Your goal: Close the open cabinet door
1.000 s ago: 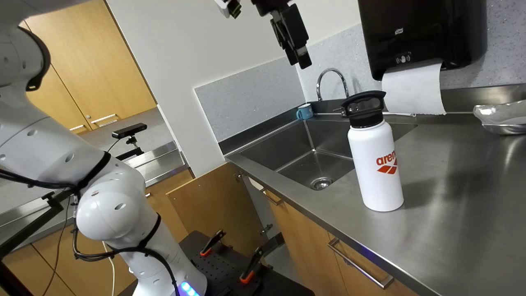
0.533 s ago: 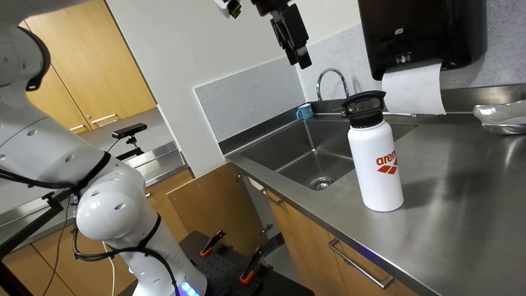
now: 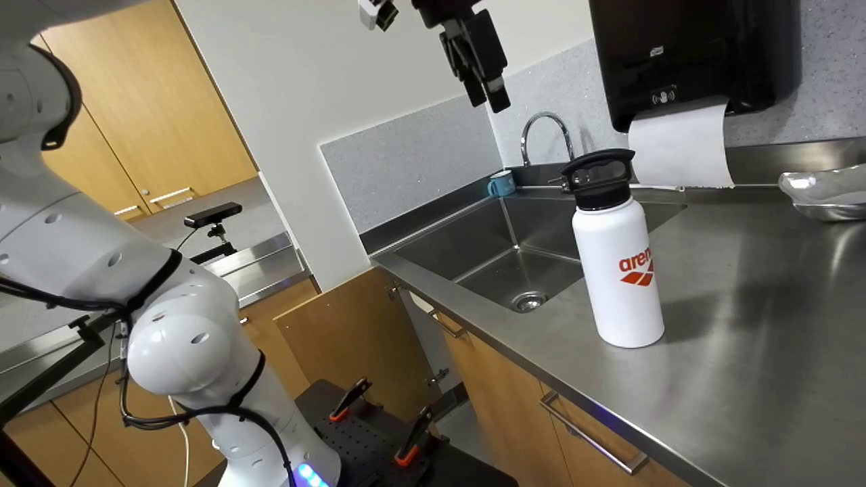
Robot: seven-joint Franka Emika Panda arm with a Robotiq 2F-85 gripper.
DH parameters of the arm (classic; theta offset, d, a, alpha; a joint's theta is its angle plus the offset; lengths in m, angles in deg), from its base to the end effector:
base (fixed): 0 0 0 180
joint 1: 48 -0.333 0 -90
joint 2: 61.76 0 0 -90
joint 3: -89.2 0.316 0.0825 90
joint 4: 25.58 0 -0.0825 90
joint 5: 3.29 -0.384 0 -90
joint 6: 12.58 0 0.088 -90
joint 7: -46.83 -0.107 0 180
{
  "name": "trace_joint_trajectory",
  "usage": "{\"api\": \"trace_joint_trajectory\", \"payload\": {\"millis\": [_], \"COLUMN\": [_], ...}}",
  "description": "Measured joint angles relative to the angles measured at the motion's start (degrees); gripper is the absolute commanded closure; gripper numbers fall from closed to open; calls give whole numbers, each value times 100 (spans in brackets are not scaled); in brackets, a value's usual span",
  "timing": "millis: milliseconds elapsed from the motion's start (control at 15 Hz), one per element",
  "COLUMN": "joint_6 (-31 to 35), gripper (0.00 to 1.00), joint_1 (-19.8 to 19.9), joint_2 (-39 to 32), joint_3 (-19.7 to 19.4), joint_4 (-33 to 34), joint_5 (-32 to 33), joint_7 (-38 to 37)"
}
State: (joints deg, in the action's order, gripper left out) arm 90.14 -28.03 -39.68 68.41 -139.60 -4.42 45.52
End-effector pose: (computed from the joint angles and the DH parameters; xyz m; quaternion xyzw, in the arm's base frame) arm 0.3300 -0.3192 0.6249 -0.9294 0.3517 -0.1027 0.0454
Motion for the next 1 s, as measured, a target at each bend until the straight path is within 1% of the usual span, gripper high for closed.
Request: {"api": "trace_joint_trajectory", "payload": {"millis": [133, 333, 667, 1000], "joint_6": [-1, 0, 7, 10], "gripper": [0, 0, 0, 0], "joint_1": [-217, -575, -1237, -2051], "joint_2": [58, 260, 823, 1309], "joint_3": [62, 344, 986, 1518], "joint_4": [-40, -322, -1267, -2274], "joint_5": [-188, -323, -529, -921], "joint_7": [366, 688, 1027, 1441]}}
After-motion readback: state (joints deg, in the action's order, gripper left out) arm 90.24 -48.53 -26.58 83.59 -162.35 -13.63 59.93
